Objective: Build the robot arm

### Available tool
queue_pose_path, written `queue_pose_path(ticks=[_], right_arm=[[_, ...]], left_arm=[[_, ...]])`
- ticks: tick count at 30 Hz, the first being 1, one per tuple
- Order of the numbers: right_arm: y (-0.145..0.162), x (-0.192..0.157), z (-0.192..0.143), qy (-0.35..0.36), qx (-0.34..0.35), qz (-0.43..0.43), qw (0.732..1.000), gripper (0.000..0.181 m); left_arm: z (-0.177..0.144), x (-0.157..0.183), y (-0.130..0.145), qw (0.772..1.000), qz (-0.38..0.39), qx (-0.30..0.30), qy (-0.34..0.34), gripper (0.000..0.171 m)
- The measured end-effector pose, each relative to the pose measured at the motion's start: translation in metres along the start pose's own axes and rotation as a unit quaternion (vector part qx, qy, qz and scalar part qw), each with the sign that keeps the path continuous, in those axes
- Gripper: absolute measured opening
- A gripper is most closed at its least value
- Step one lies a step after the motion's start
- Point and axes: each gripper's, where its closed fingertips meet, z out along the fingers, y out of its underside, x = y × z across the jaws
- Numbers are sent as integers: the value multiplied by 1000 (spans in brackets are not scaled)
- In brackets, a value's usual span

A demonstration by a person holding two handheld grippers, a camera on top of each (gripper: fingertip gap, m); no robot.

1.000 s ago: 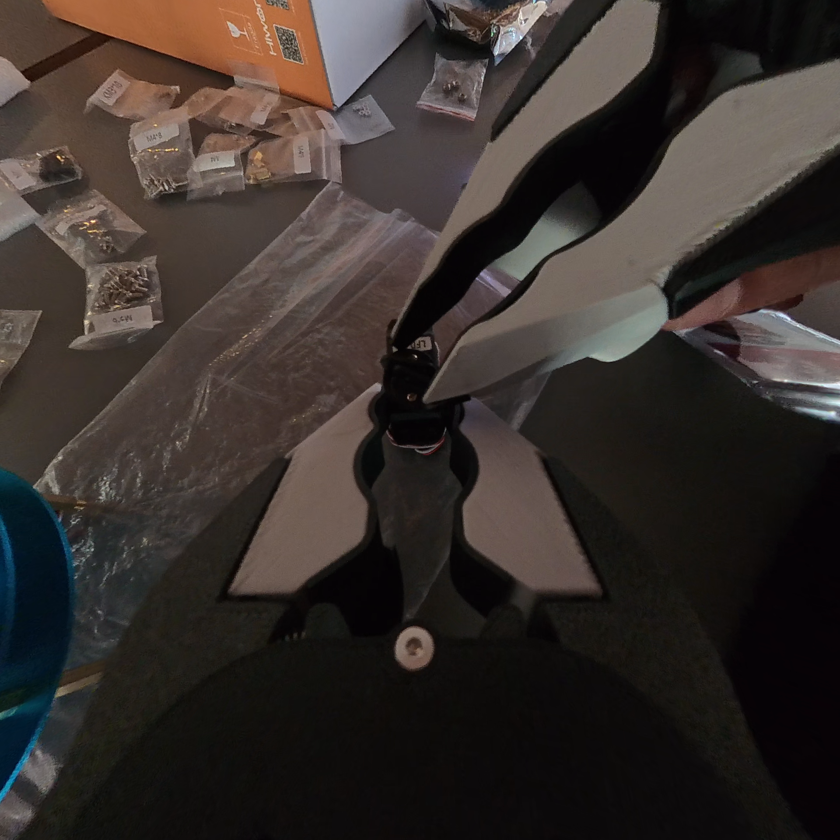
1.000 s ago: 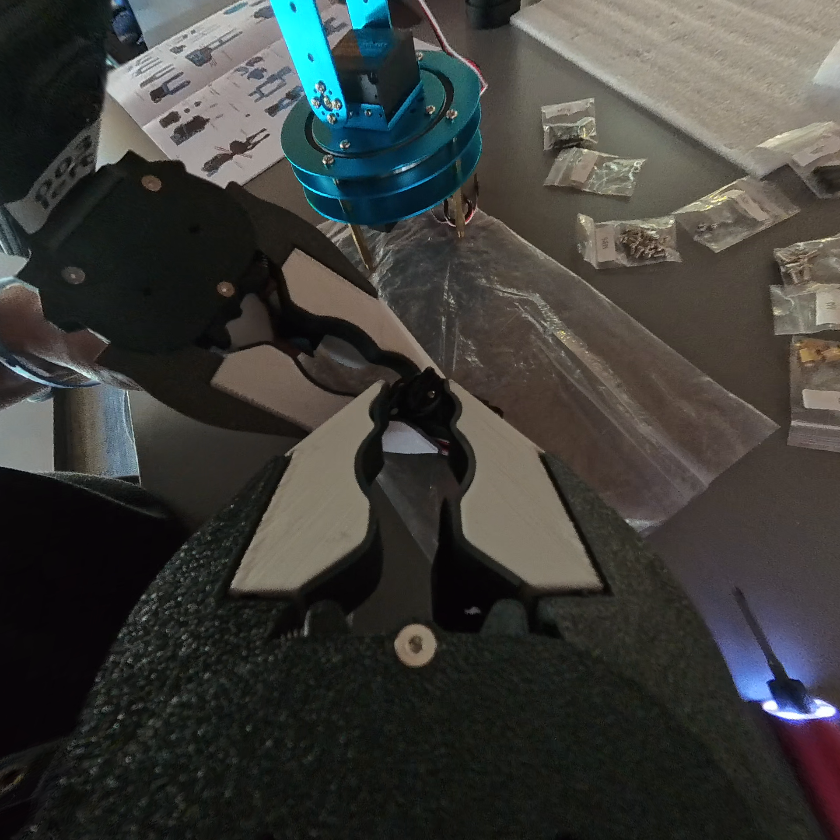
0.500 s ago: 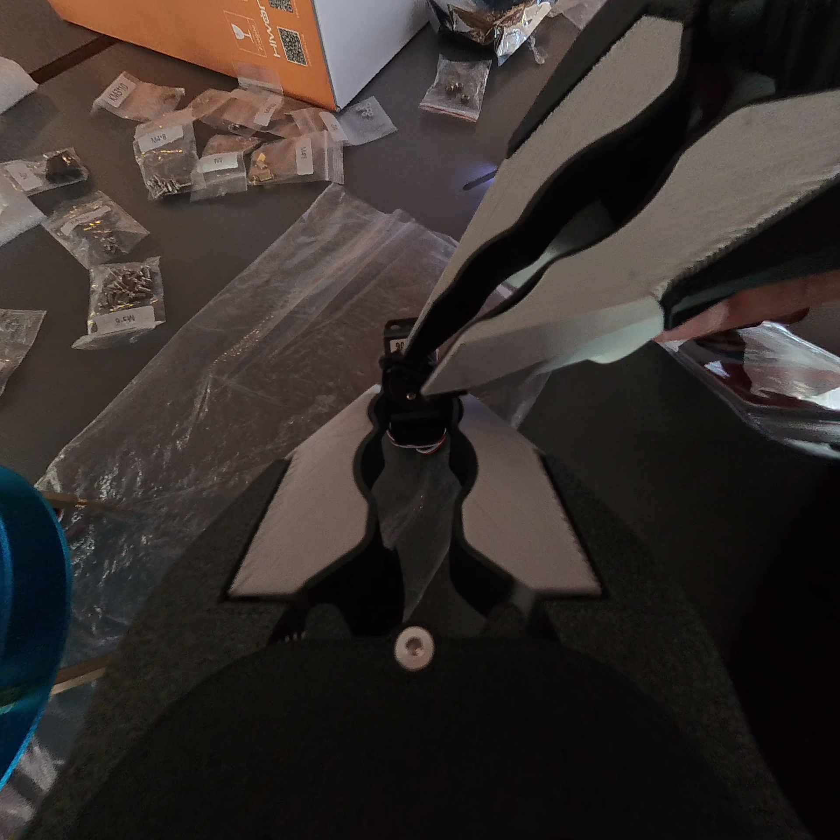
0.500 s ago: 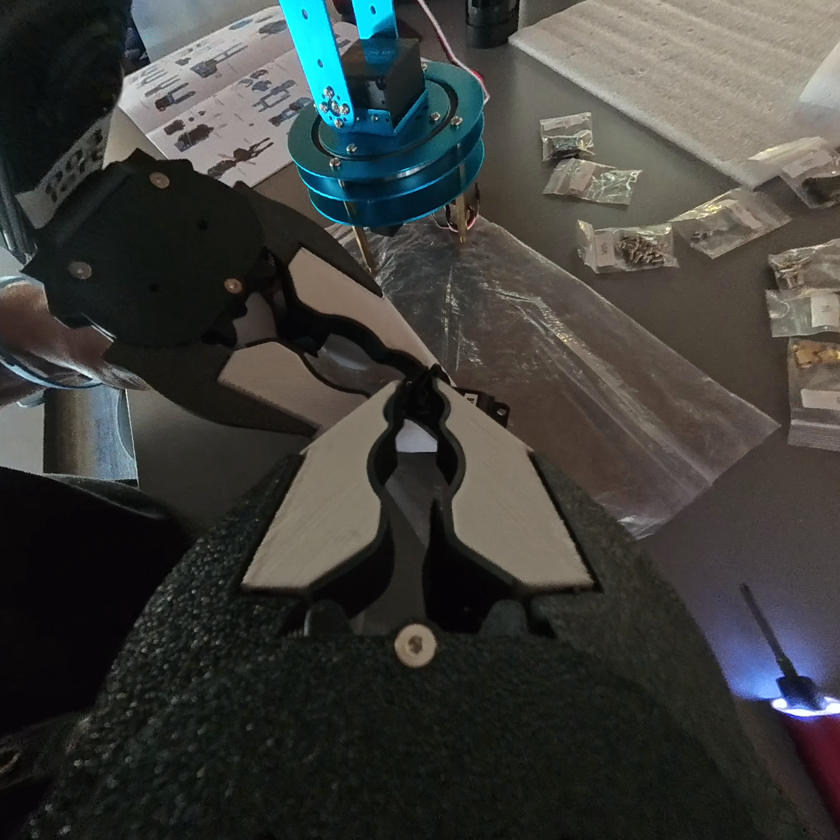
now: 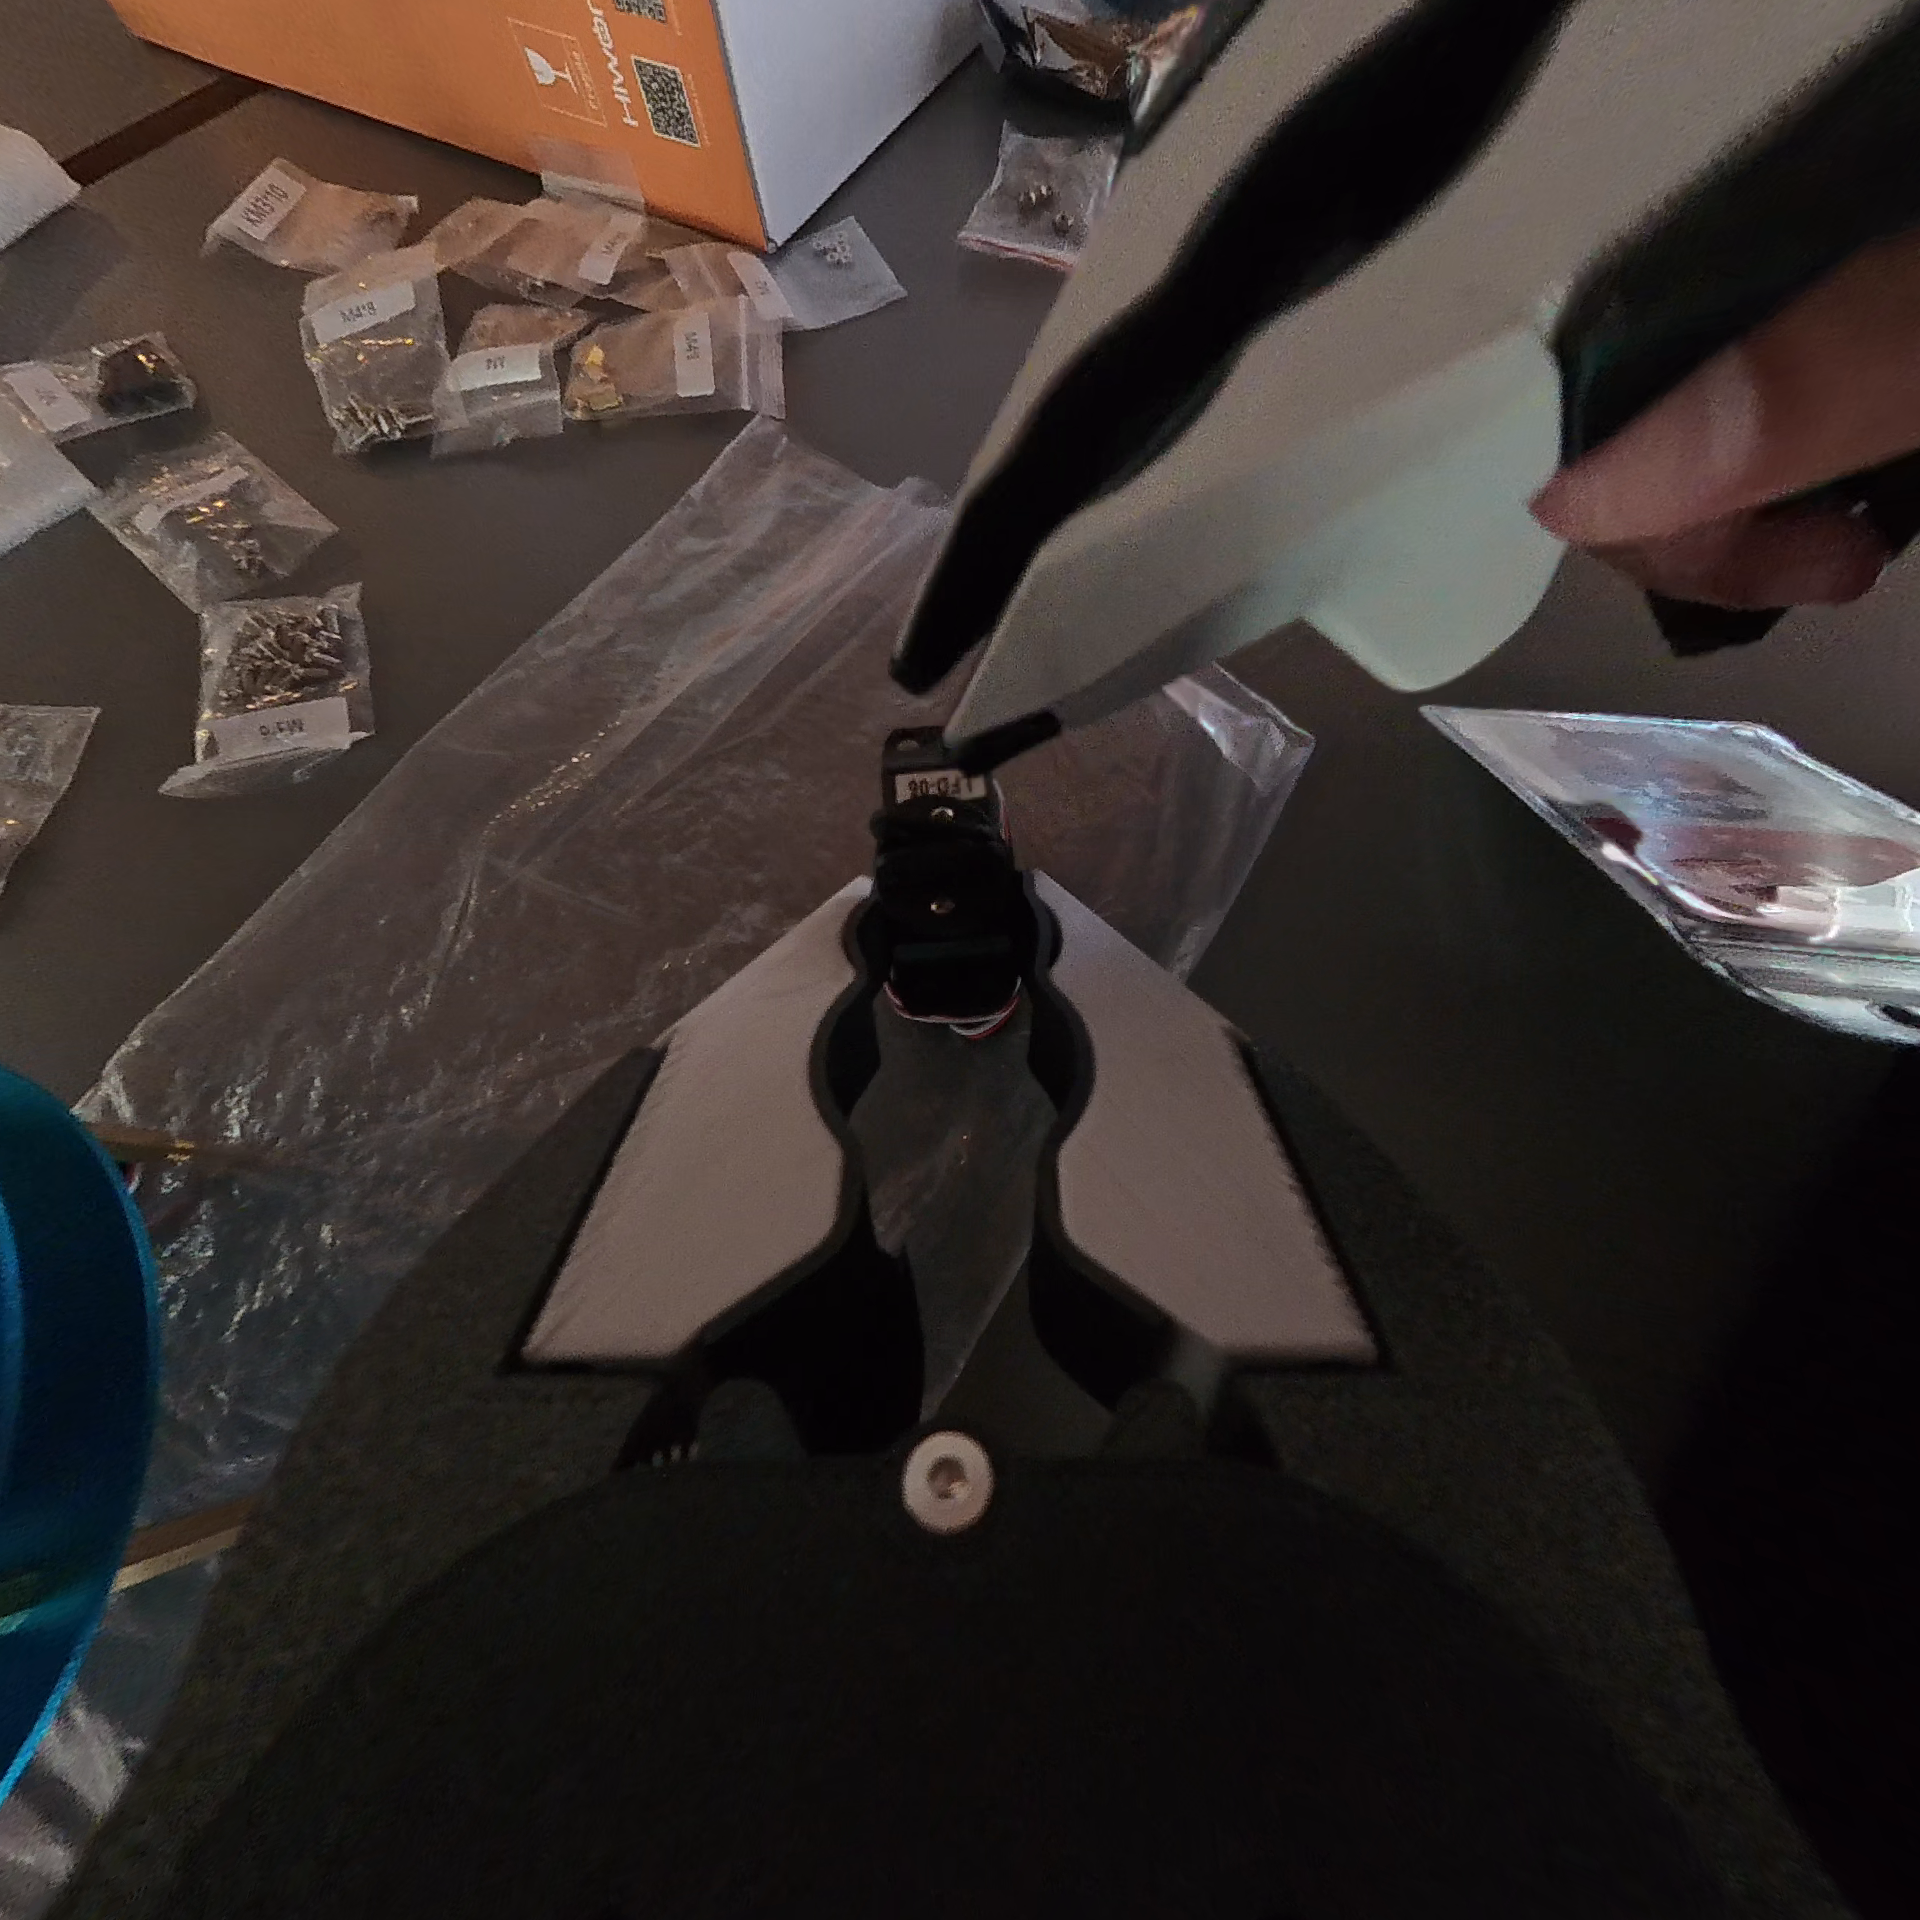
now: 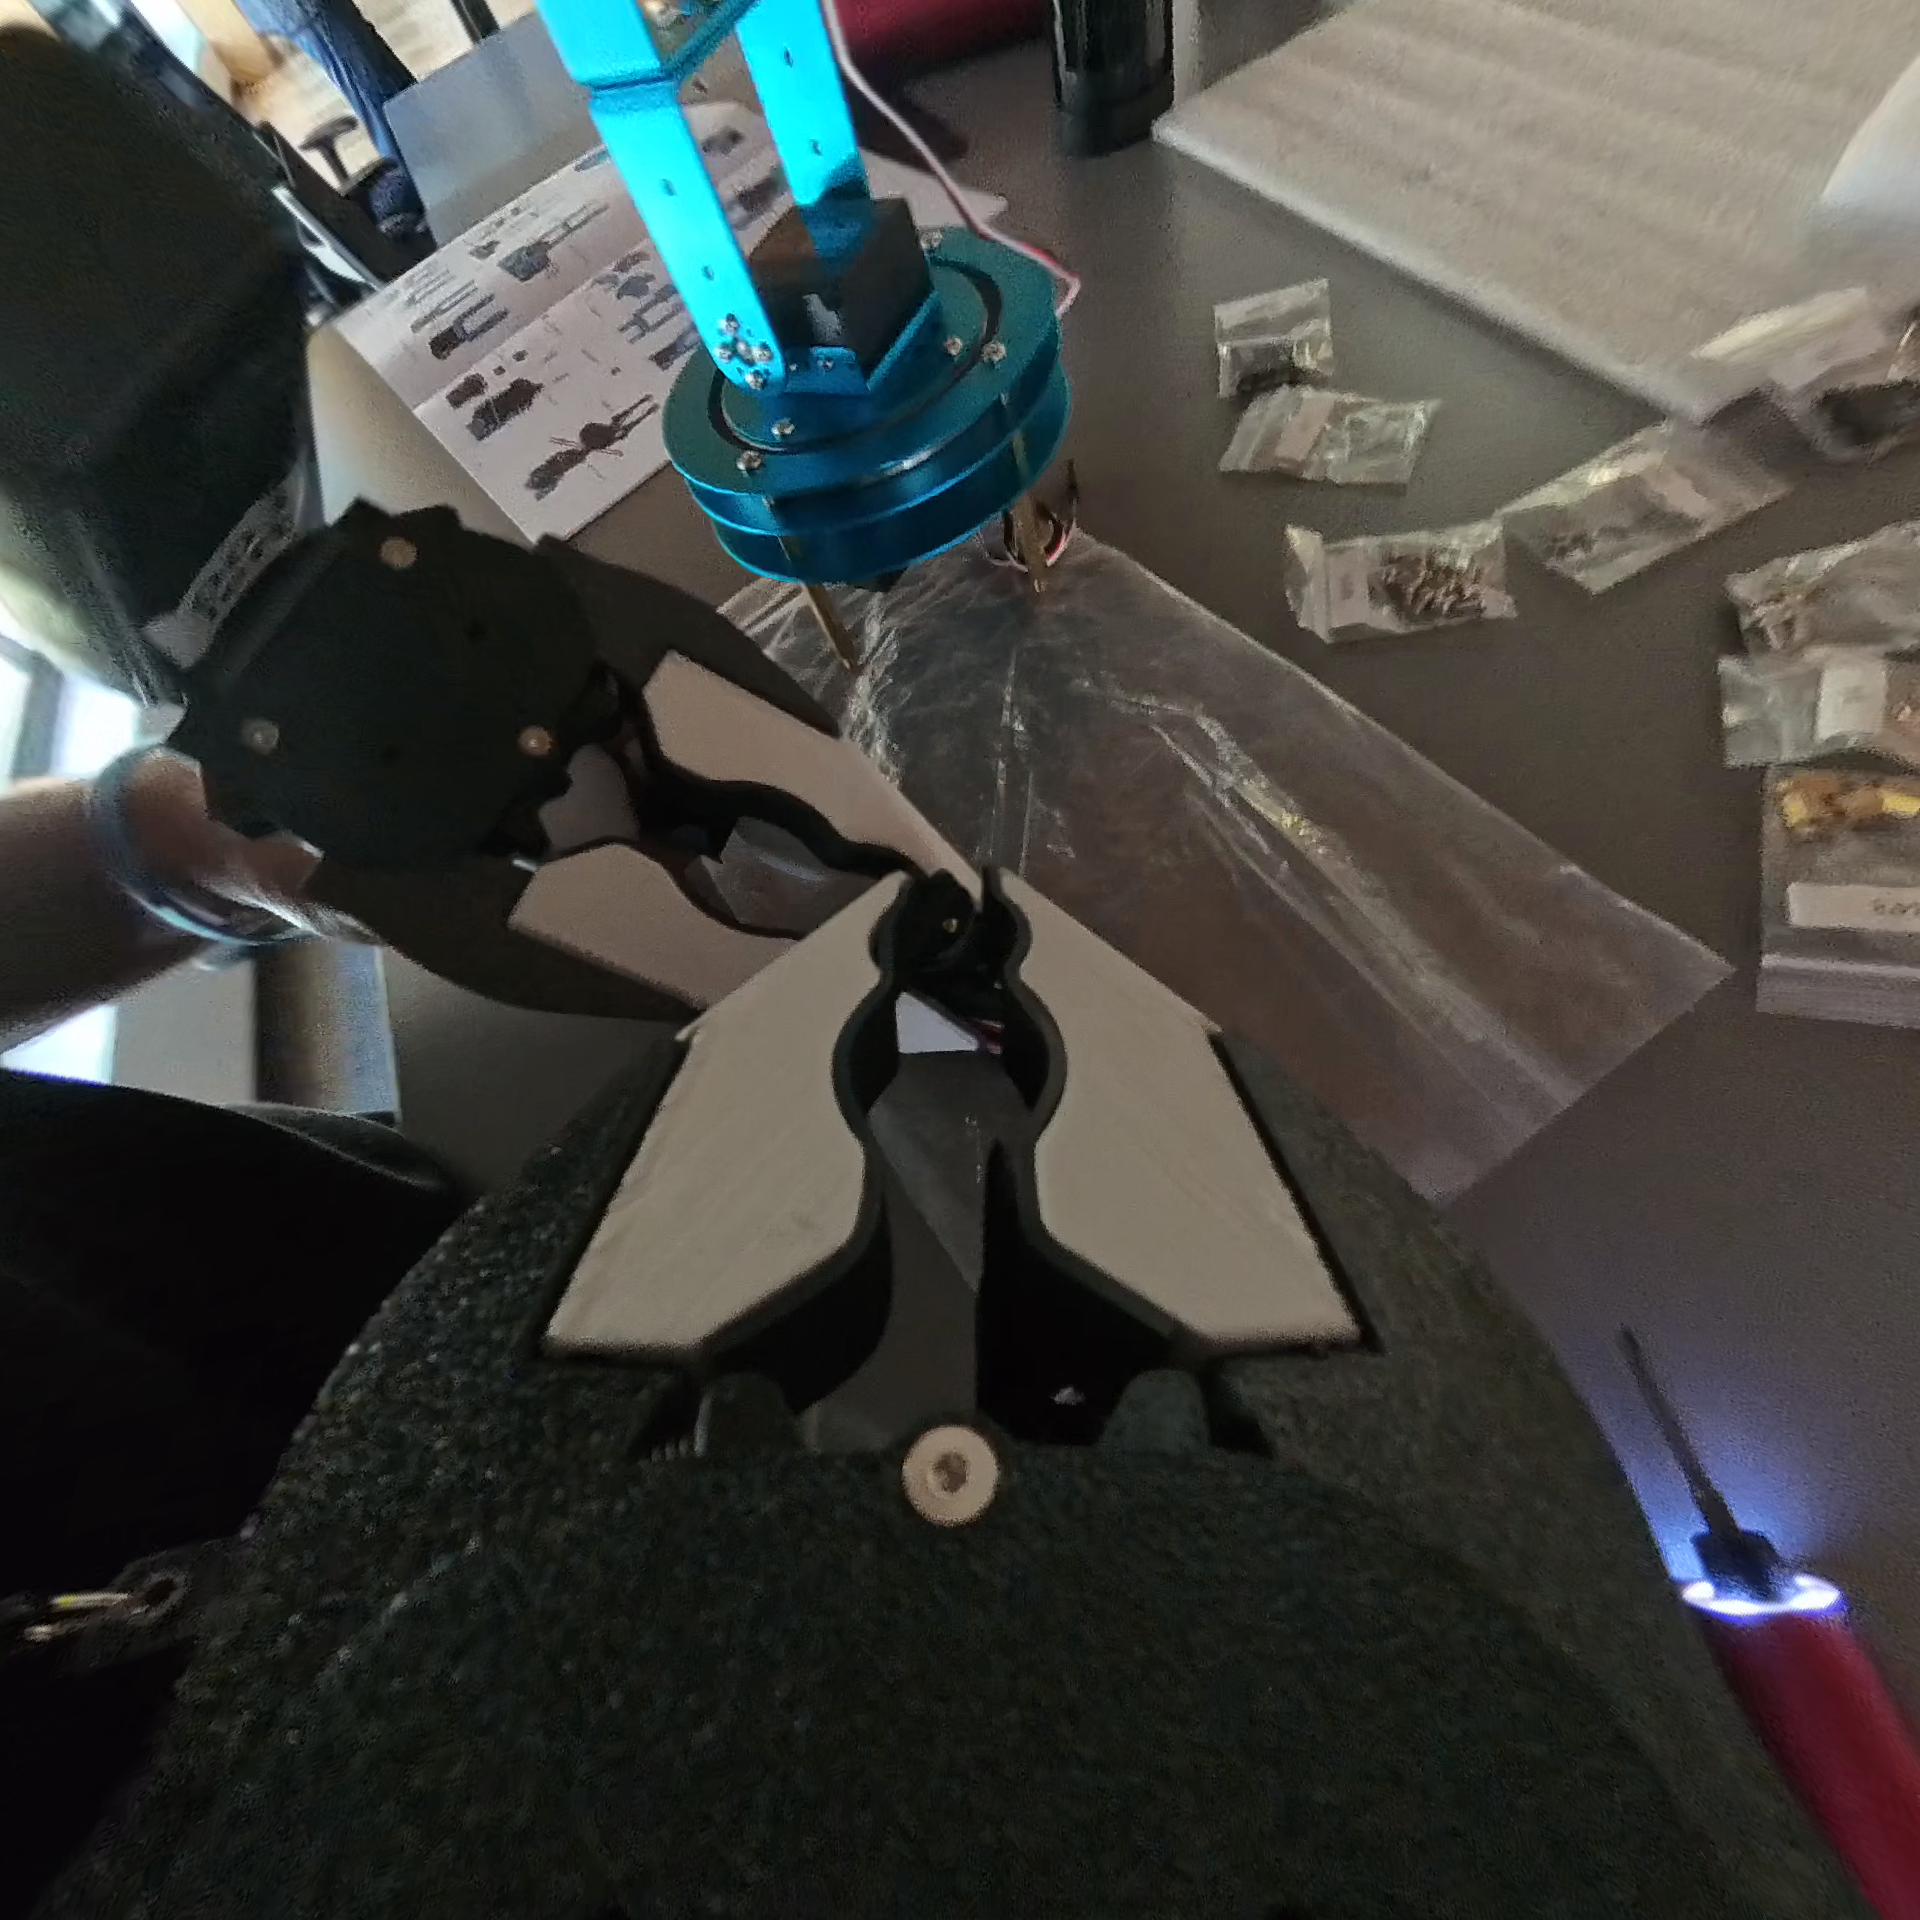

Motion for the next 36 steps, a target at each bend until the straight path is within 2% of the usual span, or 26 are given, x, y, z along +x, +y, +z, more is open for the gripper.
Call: queue_pose_path(ticks=[1, 5, 9, 10, 15, 18, 22, 25, 36], right_arm=[[1, 1, 1, -8, -12, 21, 1000, 17], [8, 1, 9, 1, -50, 45, 998, 17], [7, -3, 12, 12, -49, 45, 998, 9], [7, -5, 13, 10, -50, 39, 998, 1], [7, -2, 11, 43, -48, 41, 997, 10], [-1, -10, 9, 18, -22, 51, 998, 22], [10, -9, 15, 43, -53, 18, 997, 19], [9, -5, 17, 63, -46, 5, 997, 10], [9, -7, 18, 60, -49, -42, 996, 8]], left_arm=[[0, 0, 0, 1000, 1, 0, -2, 23], [0, 0, 0, 1000, -6, -1, -5, 23], [0, -1, 0, 1000, -9, -1, -7, 23], [0, -1, 0, 1000, -9, -1, -6, 22], [0, -1, 0, 1000, -11, -1, -6, 22], [0, -1, 0, 1000, -11, -1, -7, 23], [0, -1, 0, 1000, -9, -1, -8, 23], [0, -1, 0, 1000, -12, 0, -7, 23], [0, -2, 0, 1000, -5, 1, -5, 22]])
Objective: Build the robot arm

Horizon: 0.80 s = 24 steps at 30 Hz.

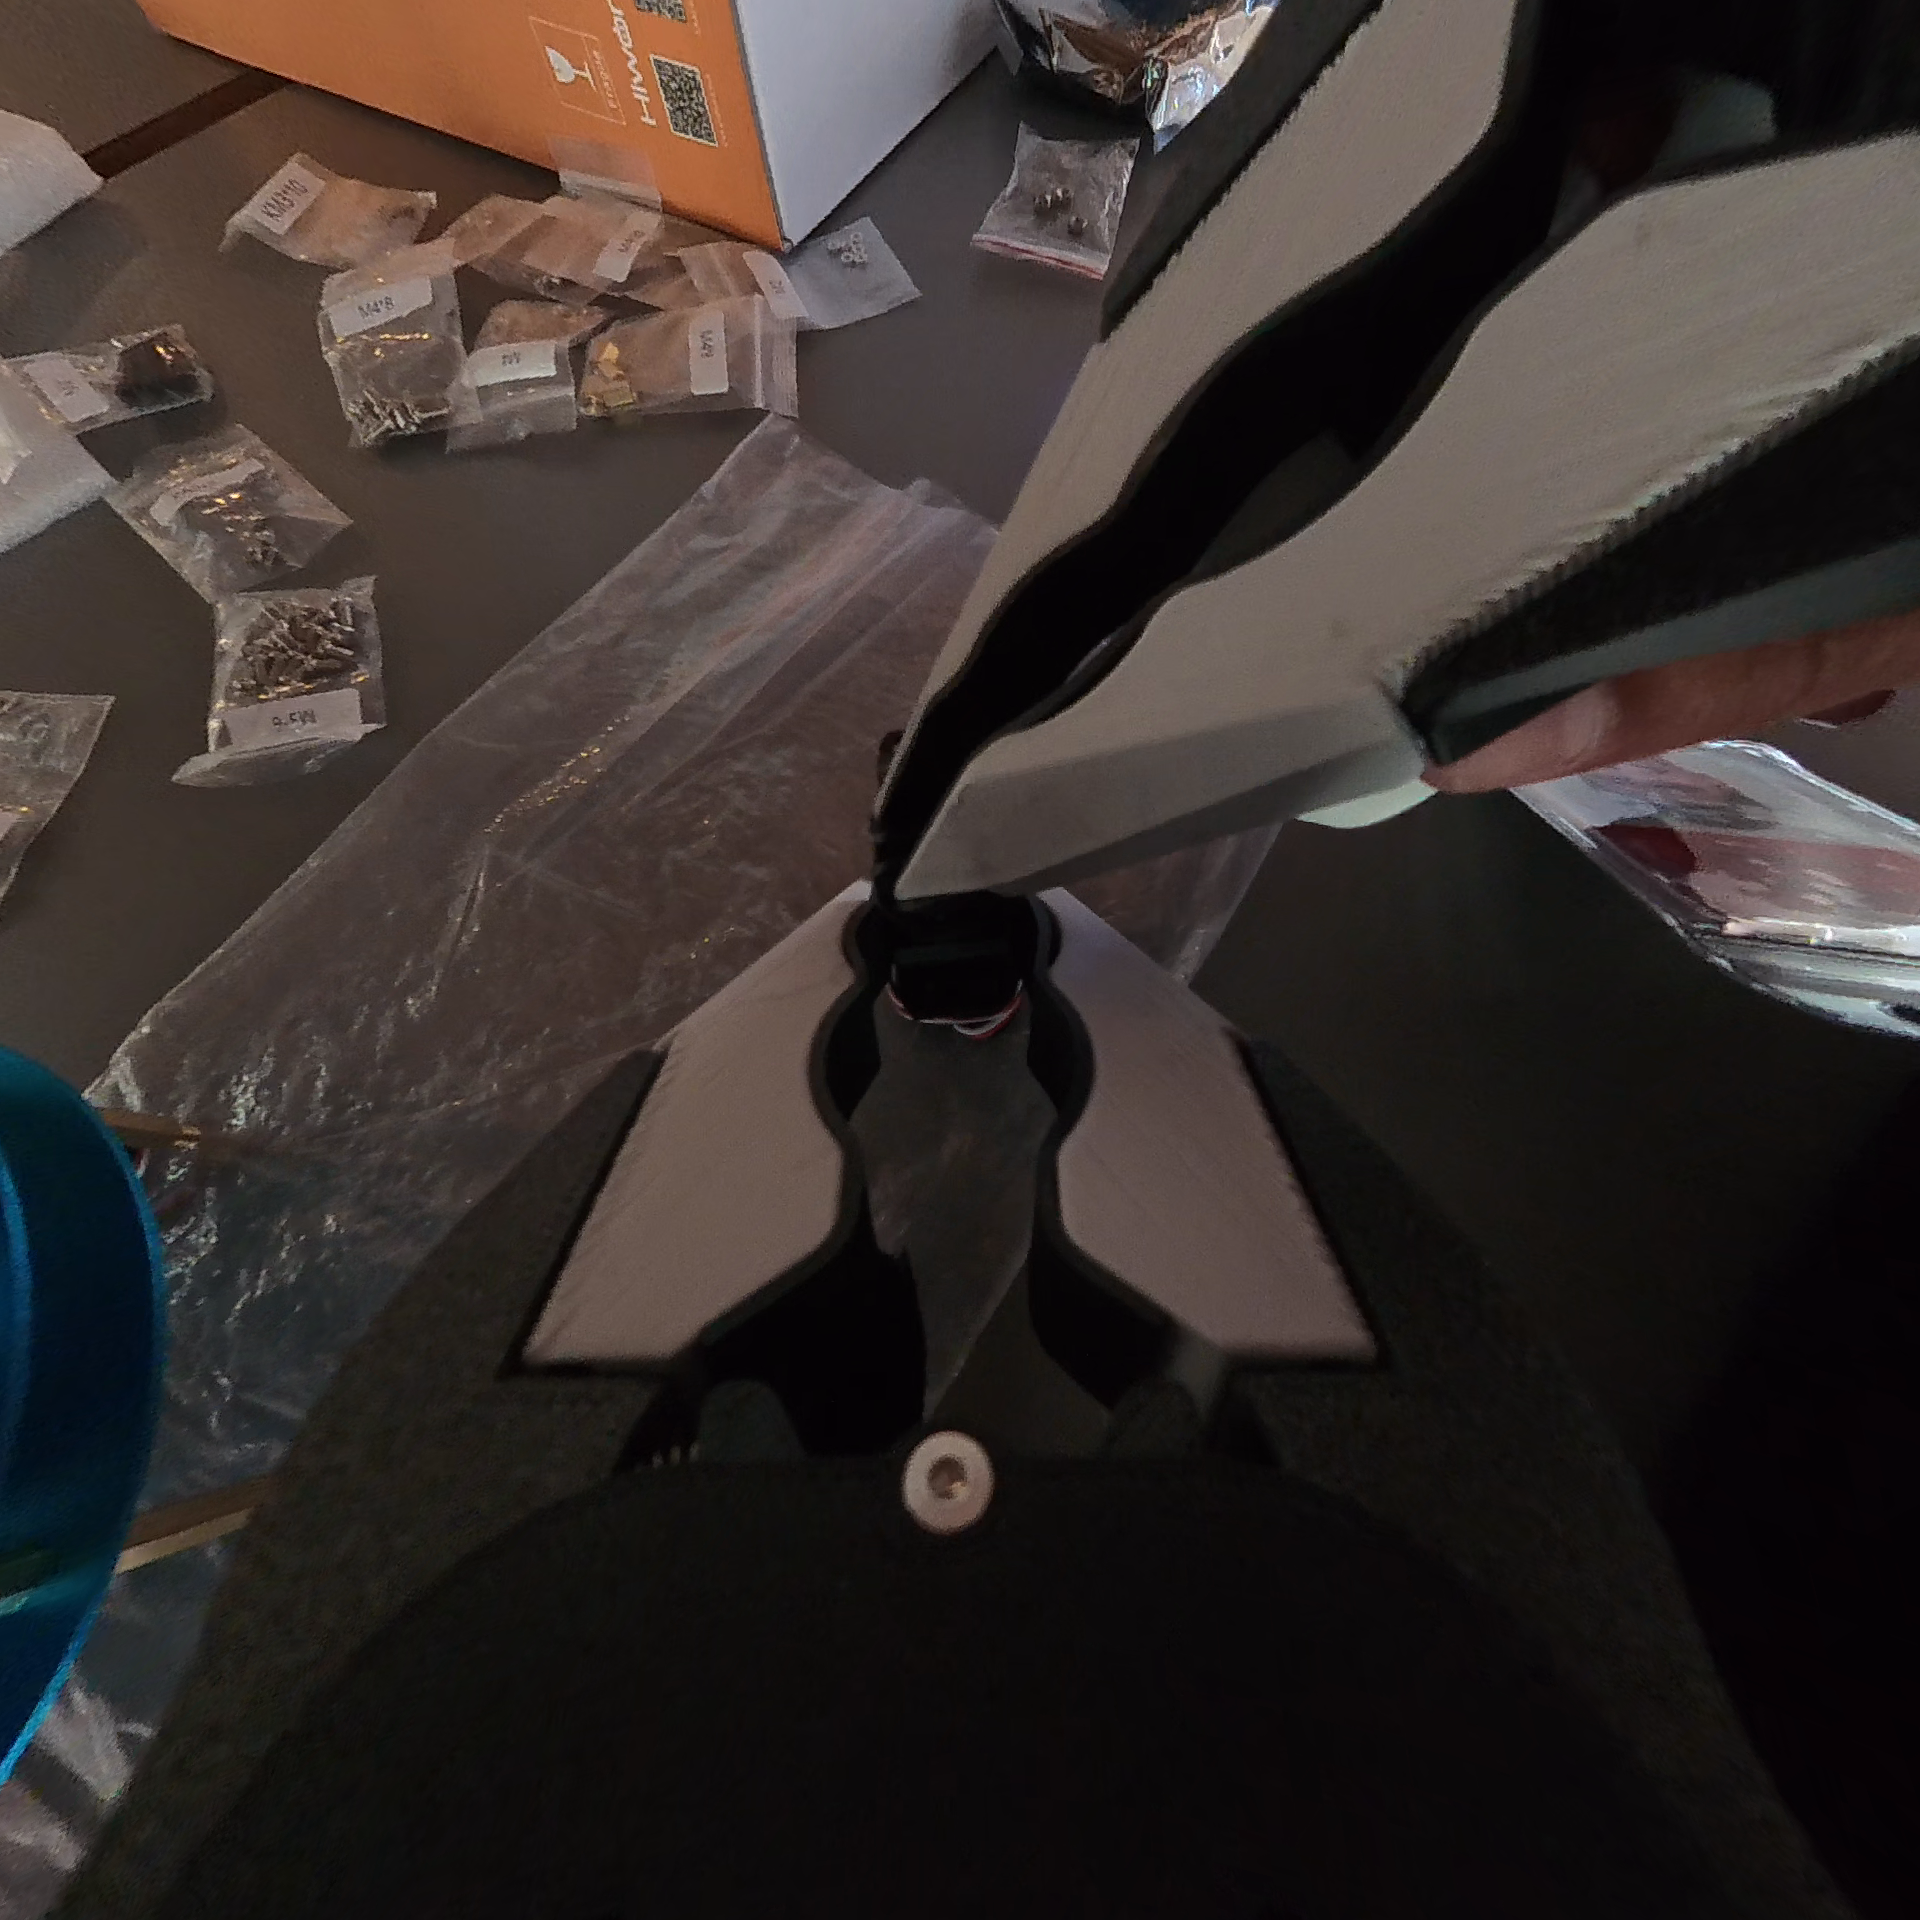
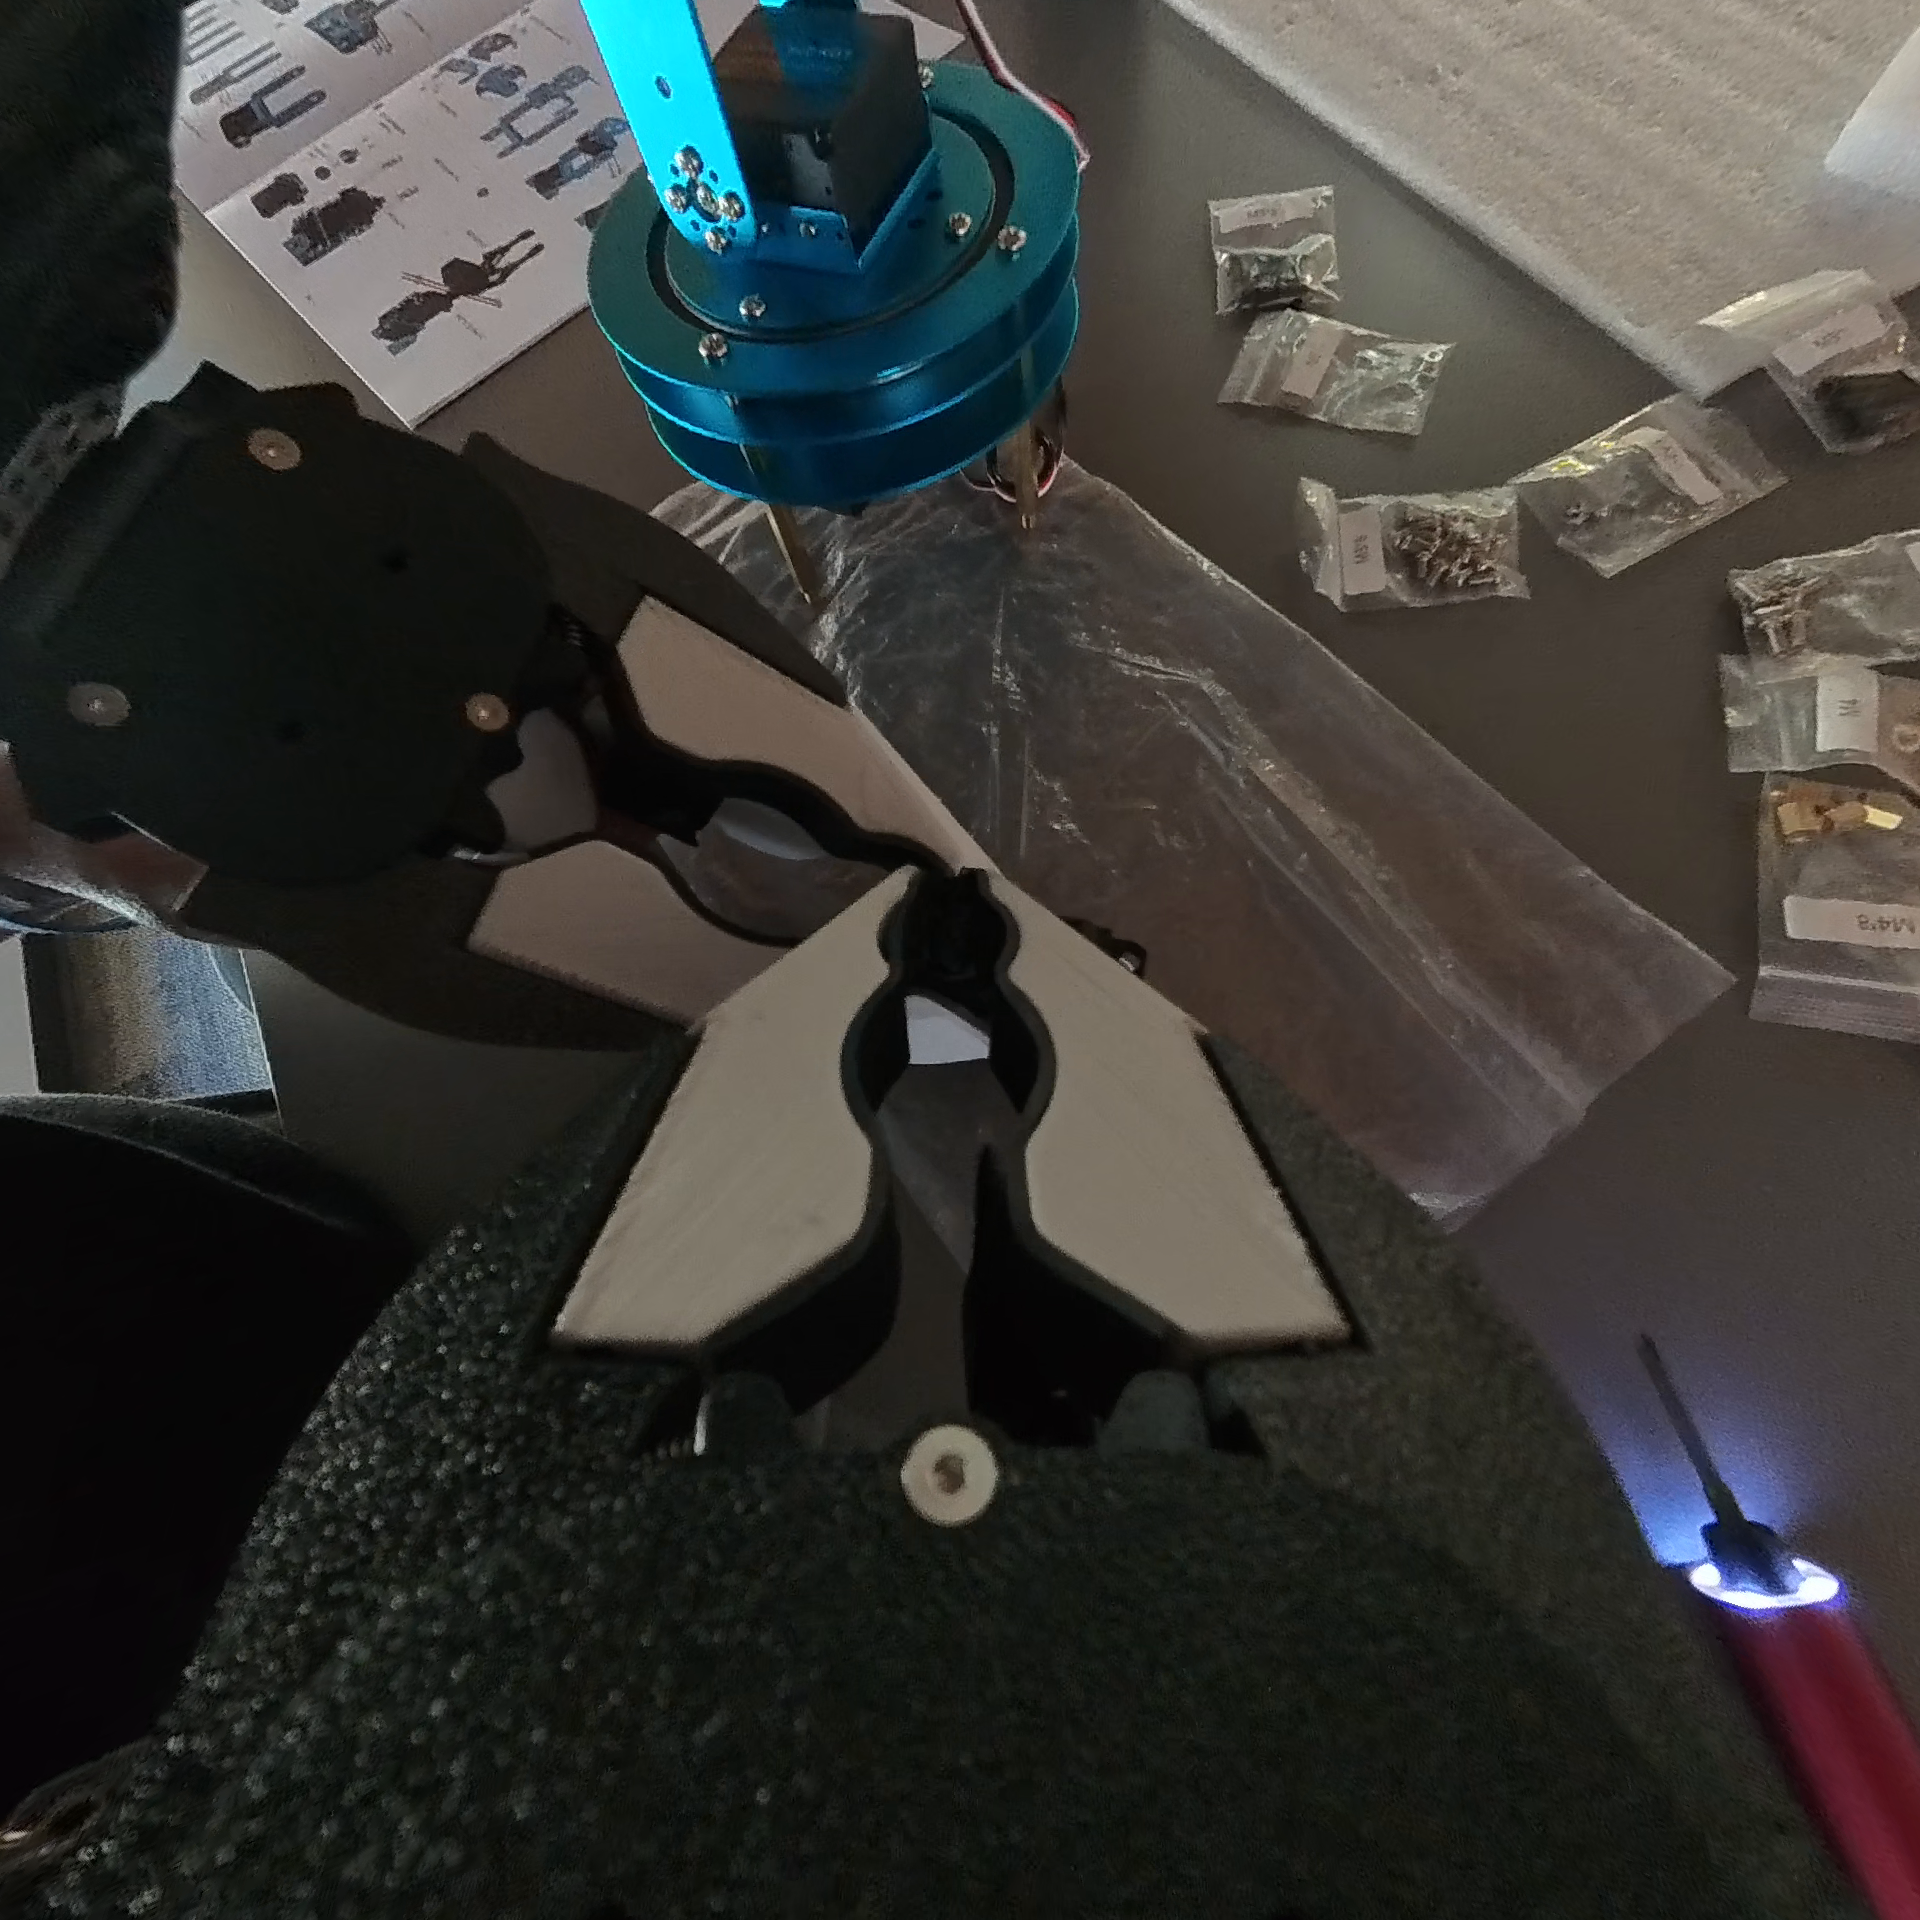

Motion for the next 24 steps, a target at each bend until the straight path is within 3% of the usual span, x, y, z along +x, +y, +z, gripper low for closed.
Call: queue_pose_path(ticks=[10, 13, 17, 24], right_arm=[[0, -1, -3, -15, 16, 2, 1000, 11], [-14, -4, -20, -50, 73, -2, 996, 15], [9, 12, -23, -73, 13, 3, 997, 22], [12, -1, -16, -114, 11, -53, 992, 23]], left_arm=[[1, 2, 0, 1000, 4, -1, 3, 22], [0, 3, 0, 1000, -3, -1, 23, 23], [0, 4, 0, 999, -12, -2, 45, 23], [0, 5, 1, 998, -5, -4, 65, 23]])
